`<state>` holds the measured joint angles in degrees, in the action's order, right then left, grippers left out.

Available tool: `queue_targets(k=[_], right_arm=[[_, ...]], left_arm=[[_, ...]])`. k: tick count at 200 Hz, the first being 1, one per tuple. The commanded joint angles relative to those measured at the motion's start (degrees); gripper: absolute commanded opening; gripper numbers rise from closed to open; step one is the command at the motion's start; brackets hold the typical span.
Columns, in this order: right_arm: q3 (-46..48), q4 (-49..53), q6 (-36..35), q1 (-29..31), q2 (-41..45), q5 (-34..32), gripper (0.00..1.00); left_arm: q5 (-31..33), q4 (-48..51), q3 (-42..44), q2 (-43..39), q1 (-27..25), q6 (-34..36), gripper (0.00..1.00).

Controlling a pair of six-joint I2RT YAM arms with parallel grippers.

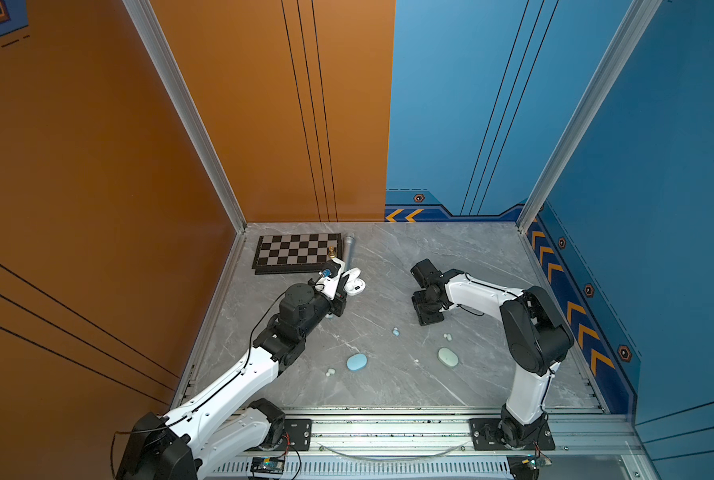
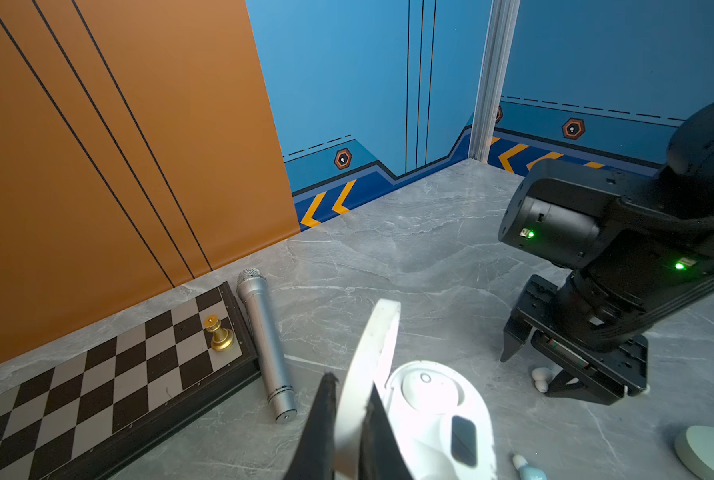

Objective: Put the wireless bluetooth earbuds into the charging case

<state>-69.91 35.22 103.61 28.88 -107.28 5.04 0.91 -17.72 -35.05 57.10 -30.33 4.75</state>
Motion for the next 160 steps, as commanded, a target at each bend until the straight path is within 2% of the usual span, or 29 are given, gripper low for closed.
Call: queue_targets(k=[1, 67, 118, 160], right_arm=[[-1.57, 4.90, -5.76, -1.50, -0.79, -3.99, 0.53], [-4.17, 8.05, -17.12, -2.75, -3.17, -3.22, 0.51], [-4.45, 9.02, -11.91, -0.55, -2.87, -1.58, 0.51], [-4.82, 9.80, -6.91, 0.72, -4.70, -0.63, 0.46]], left_arm=[[0.67, -0.75, -2.22, 0.46, 0.12, 0.70, 0.00], [0.54, -0.79, -2.45, 1.04, 0.11, 0.66, 0.00], [0.22, -0.75, -2.04, 0.82, 0.11, 0.60, 0.00], [0.00, -0.79, -1.52, 0.23, 0.17, 0.65, 0.00]])
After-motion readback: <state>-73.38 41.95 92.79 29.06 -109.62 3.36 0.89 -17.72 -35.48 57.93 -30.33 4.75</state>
